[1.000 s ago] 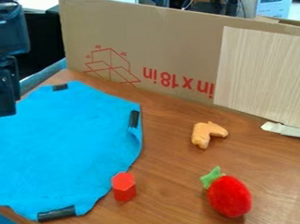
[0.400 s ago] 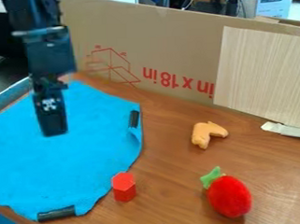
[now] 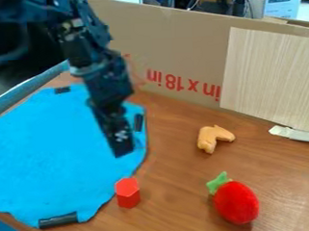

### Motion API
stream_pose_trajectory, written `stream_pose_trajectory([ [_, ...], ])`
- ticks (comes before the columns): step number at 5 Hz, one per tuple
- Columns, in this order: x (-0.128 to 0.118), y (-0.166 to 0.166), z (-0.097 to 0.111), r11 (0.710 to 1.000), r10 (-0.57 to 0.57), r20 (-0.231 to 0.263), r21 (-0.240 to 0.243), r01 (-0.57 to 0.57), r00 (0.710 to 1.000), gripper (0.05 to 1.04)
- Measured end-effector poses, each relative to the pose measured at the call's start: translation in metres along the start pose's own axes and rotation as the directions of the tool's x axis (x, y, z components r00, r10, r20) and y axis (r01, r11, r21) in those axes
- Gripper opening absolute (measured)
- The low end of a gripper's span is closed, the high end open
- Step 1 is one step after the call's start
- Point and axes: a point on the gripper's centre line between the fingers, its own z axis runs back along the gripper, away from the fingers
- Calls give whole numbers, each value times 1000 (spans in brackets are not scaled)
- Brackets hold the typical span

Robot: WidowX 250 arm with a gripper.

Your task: Place the red figure on top right edge of the cloth

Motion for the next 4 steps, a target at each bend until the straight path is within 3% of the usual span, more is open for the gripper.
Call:
stream_pose_trajectory([
  [1, 28, 10, -14, 994, 46, 109, 90, -56, 993, 999],
  [2, 54, 19, -25, 981, 127, 149, 129, -146, 981, 999],
  [3, 73, 28, -45, 952, 245, 167, 143, -269, 955, 999],
  [4, 81, 23, -61, 941, 295, 154, 122, -314, 943, 999],
])
